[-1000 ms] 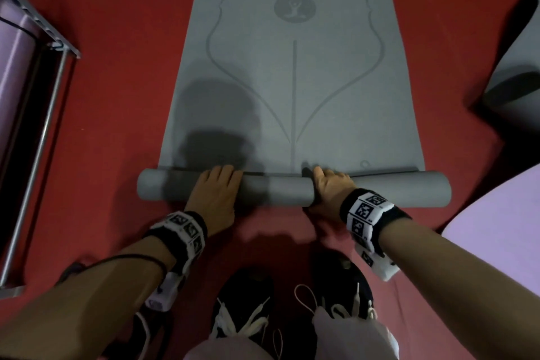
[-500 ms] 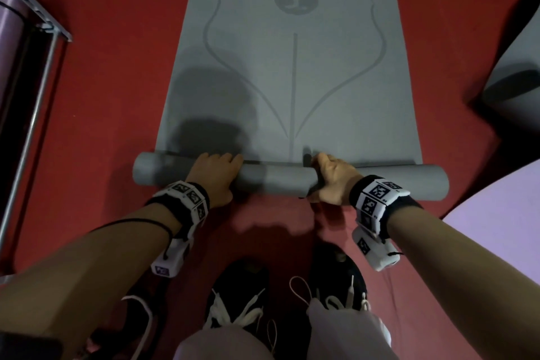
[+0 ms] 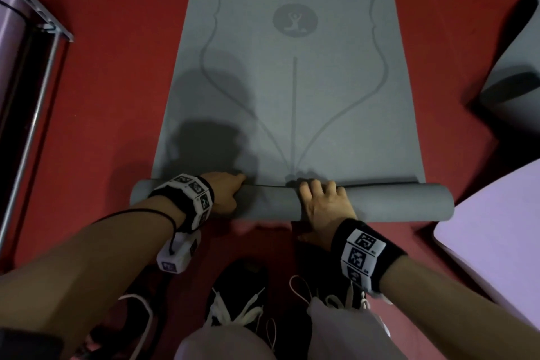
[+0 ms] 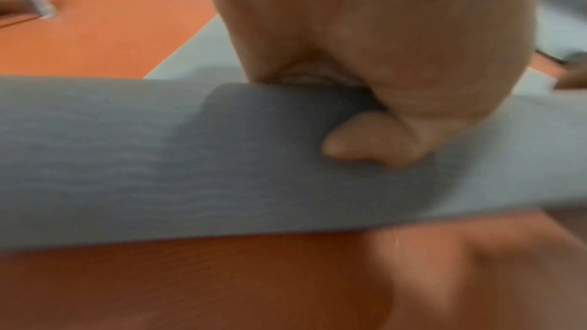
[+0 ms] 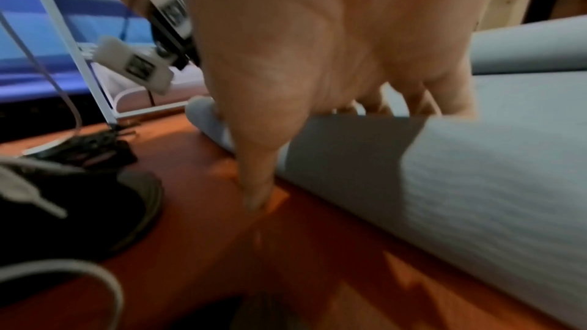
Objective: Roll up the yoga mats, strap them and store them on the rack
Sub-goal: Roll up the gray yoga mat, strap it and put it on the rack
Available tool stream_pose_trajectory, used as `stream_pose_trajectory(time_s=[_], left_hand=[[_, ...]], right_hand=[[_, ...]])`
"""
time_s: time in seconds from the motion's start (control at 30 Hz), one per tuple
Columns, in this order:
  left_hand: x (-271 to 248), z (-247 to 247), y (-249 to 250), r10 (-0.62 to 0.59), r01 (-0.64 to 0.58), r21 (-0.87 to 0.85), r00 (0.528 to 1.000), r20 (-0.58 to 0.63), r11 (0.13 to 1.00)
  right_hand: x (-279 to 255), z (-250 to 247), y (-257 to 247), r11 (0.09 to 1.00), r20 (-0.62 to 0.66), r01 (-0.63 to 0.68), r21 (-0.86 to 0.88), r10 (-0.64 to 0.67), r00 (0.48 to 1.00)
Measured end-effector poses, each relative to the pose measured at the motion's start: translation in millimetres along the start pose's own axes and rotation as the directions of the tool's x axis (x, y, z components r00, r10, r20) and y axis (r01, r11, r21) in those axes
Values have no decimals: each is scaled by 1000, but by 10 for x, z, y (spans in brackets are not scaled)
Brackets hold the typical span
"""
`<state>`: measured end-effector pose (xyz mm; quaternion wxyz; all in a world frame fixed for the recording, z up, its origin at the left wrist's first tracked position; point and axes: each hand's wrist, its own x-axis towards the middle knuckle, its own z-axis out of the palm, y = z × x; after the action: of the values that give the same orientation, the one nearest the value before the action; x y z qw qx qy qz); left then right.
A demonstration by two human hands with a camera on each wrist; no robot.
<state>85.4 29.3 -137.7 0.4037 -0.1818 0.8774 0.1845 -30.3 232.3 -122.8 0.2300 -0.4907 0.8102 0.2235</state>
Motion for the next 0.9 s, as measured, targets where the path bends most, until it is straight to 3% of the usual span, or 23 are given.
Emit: stream_pose_trajectory(time_s=[0.07, 0.13, 0.2, 0.3, 0.4, 0.53, 0.63, 0.77, 0.9], left_hand=[[-65, 48, 17, 8, -8, 30, 1000, 17, 1000], [-163, 88, 14, 48, -41, 71, 994, -99, 997], [-252, 178, -16, 132, -81, 166, 937, -324, 983], [-337, 411, -79, 193, -65, 265, 848, -493, 962], [-345, 525, -81, 147, -1, 309, 881, -449, 951], [-265, 294, -11, 8, 113, 285, 920, -392, 952], [-224, 290, 53, -121, 210, 187, 909, -398, 960], [-147, 270, 33, -99, 202, 192, 891, -443, 960], [-82, 24, -48, -77, 147, 189, 938, -337, 971]], right_hand=[[25, -2, -22, 999, -13, -38, 36, 39, 999], [70, -33, -11, 998, -1, -10, 69, 10, 1000], [103, -33, 69, 993, -37, 55, 103, -52, 998], [152, -84, 224, 984, -103, 130, 124, -117, 988], [196, -152, 286, 979, -81, 144, 144, -133, 988], [299, -138, 376, 959, -83, 118, 257, -100, 992], [315, -64, 364, 954, -83, 119, 274, -100, 992], [216, -11, 340, 995, -215, 47, 84, -28, 976], [302, -73, 360, 995, -152, 21, 93, -6, 988]])
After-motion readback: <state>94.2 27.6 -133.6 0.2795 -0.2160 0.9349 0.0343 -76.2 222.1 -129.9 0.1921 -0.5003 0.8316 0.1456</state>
